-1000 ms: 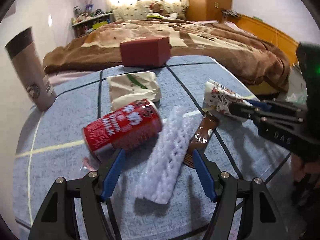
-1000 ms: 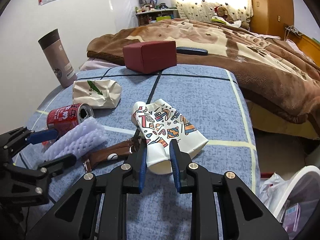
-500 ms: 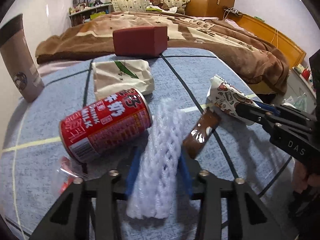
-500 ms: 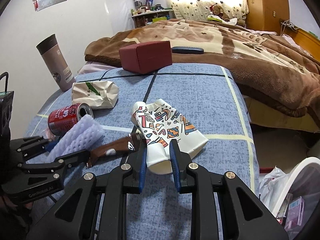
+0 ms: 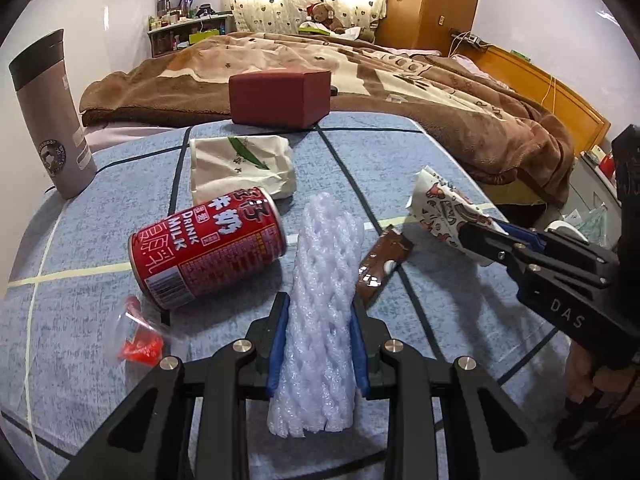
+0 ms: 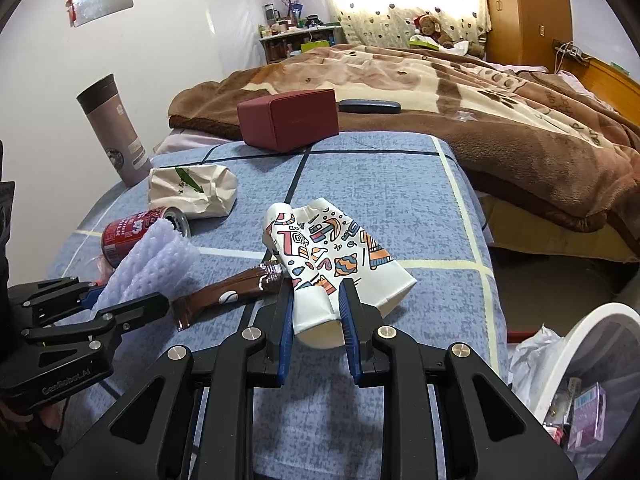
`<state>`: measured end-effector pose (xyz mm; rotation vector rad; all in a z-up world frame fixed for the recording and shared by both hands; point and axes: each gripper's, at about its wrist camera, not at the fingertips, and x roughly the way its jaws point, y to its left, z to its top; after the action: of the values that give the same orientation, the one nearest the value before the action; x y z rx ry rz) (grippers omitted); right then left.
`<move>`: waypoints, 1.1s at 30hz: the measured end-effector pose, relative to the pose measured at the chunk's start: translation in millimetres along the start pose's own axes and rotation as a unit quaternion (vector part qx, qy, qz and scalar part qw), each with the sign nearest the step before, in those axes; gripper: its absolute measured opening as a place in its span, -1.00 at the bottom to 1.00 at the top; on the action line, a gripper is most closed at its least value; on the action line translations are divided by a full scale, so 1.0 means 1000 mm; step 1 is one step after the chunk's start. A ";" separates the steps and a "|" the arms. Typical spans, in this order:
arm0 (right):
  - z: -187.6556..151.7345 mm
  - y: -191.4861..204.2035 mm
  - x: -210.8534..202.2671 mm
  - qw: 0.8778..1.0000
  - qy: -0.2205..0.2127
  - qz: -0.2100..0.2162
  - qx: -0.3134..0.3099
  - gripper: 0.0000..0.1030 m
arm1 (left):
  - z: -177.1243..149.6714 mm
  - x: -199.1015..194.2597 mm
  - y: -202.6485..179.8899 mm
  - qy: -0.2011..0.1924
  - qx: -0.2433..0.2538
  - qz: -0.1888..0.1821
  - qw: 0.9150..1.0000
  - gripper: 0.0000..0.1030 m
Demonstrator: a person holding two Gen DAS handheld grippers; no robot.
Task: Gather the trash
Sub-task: 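Carry the foam net with the left tool while the right tool carries the paper cup to the bin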
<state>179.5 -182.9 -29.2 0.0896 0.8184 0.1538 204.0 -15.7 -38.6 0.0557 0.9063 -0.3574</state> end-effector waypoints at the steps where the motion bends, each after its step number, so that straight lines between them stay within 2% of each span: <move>1: 0.000 0.000 -0.001 1.000 -0.001 0.000 0.000 -0.56 | -0.001 -0.002 -0.001 -0.002 -0.002 0.001 1.000 -0.43; 17: -0.007 -0.007 -0.035 0.999 -0.035 0.004 0.015 -0.56 | -0.004 -0.034 -0.021 -0.038 -0.013 -0.010 0.999 -0.43; 33: -0.023 -0.043 -0.087 0.996 -0.077 -0.020 0.050 -0.56 | -0.006 -0.063 -0.077 -0.070 0.014 -0.038 0.997 -0.43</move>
<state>108.2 -239.2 11.4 0.1766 0.6729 0.0682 138.5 -69.1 14.8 0.0222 0.7660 -0.4404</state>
